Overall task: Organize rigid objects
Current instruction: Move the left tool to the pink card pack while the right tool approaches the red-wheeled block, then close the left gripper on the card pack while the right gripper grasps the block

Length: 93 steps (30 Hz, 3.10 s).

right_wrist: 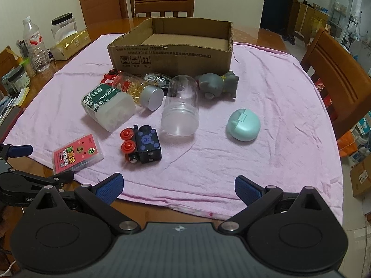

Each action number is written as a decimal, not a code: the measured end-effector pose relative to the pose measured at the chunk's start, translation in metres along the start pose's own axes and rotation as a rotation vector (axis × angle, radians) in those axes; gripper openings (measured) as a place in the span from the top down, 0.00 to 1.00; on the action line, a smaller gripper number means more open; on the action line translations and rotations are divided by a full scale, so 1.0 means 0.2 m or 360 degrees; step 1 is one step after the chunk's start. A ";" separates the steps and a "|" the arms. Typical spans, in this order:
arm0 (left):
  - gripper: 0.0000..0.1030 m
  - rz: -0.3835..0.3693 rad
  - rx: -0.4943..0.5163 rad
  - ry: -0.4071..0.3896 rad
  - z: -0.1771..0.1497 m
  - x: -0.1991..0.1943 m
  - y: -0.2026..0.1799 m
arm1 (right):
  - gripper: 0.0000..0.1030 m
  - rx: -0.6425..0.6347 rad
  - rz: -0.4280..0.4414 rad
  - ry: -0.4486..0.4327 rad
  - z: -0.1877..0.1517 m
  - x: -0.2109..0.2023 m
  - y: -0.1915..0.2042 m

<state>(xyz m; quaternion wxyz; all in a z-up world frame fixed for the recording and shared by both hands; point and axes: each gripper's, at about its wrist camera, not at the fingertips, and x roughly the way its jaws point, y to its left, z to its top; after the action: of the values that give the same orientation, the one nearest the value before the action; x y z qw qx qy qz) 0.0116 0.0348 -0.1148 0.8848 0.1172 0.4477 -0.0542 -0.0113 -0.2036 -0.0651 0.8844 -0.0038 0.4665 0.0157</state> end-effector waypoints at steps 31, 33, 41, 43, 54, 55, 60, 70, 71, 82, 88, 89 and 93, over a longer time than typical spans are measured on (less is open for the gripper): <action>0.00 -0.0162 -0.0136 0.0052 0.20 0.19 0.03 | 0.00 -0.0397 0.0196 -0.0041 0.01 0.39 0.13; 0.00 -0.0180 -0.0155 0.0048 0.19 0.19 0.07 | 0.00 -0.0400 0.0202 -0.0056 0.01 0.38 0.13; 0.01 -0.0217 -0.0113 0.0052 0.23 0.22 0.07 | 0.00 -0.0419 0.0228 -0.0105 -0.01 0.39 0.11; 0.01 -0.0228 -0.0094 0.0046 0.24 0.22 0.04 | 0.00 -0.0421 0.0231 -0.0105 -0.01 0.39 0.12; 0.02 -0.0259 -0.0046 0.0050 0.25 0.23 0.05 | 0.01 -0.0507 0.0277 -0.0044 0.05 0.40 0.18; 0.02 -0.0258 -0.0047 0.0050 0.25 0.23 0.05 | 0.03 -0.0529 0.0287 -0.0051 0.05 0.40 0.19; 0.01 -0.0258 -0.0056 0.0071 0.25 0.23 0.05 | 0.18 -0.0579 0.0282 -0.0055 0.10 0.40 0.22; 0.02 -0.0229 -0.0090 0.0118 0.27 0.24 0.03 | 0.26 -0.0567 0.0229 -0.0054 0.13 0.41 0.23; 0.04 -0.0233 -0.0088 0.0106 0.27 0.24 0.03 | 0.27 -0.0565 0.0228 -0.0055 0.13 0.41 0.23; 0.13 -0.0264 -0.0044 0.0101 0.28 0.23 0.05 | 0.42 -0.0500 0.0230 -0.0050 0.15 0.41 0.22; 0.14 -0.0261 -0.0011 0.0116 0.28 0.23 0.05 | 0.46 -0.0522 0.0214 -0.0030 0.15 0.40 0.22; 0.14 -0.0272 0.0001 0.0118 0.28 0.22 0.05 | 0.46 -0.0527 0.0211 -0.0026 0.15 0.40 0.22; 0.14 -0.0310 0.0029 0.0135 0.29 0.20 0.07 | 0.46 -0.0547 0.0226 -0.0020 0.16 0.37 0.22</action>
<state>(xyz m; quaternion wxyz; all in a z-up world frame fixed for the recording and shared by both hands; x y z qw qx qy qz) 0.0837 0.0333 -0.1111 0.8544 0.0831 0.4937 -0.1390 0.0557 -0.1578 -0.1078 0.8703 -0.1219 0.4504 0.1576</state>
